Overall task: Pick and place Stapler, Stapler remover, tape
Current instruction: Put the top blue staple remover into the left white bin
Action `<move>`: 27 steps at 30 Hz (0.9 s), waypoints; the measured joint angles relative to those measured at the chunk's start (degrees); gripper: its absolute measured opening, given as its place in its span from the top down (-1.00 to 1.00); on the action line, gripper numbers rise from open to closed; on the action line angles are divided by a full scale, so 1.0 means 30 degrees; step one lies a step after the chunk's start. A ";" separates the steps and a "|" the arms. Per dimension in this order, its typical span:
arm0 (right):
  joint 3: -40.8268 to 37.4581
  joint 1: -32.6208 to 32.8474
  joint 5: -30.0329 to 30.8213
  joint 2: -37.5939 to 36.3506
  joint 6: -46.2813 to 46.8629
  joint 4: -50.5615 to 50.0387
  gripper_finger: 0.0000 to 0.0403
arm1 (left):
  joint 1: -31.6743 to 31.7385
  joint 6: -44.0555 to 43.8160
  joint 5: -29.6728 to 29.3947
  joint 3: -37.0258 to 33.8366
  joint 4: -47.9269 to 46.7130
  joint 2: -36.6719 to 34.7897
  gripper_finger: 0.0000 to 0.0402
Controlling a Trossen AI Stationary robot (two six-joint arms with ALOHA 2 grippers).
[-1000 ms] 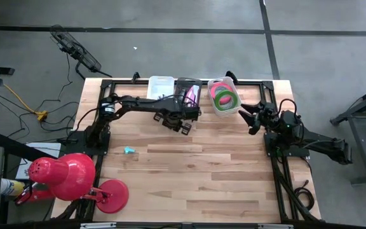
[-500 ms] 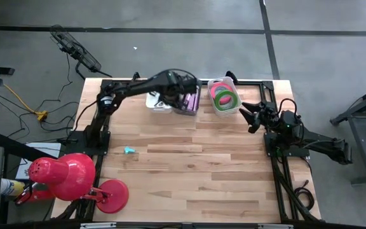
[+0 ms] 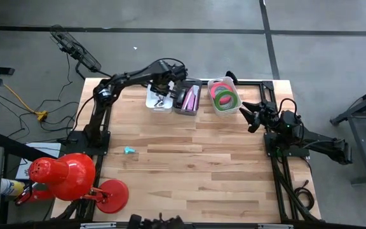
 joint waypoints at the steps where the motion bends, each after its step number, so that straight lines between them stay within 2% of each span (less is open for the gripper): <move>1: 0.0000 0.0001 0.0000 0.0000 0.0000 0.0000 -0.03 | 0.0209 0.0000 0.0004 -0.0256 0.0263 0.0000 0.61; 9: 0.0000 0.0005 0.0000 0.0000 0.0000 0.0000 -0.03 | 0.1786 0.0354 0.1308 -0.1862 0.2978 0.0000 0.61; 27: 0.0000 -0.0002 0.0000 0.0000 -0.0007 -0.0007 -0.04 | 0.2200 0.0306 0.2182 -0.2549 0.3724 0.0000 0.58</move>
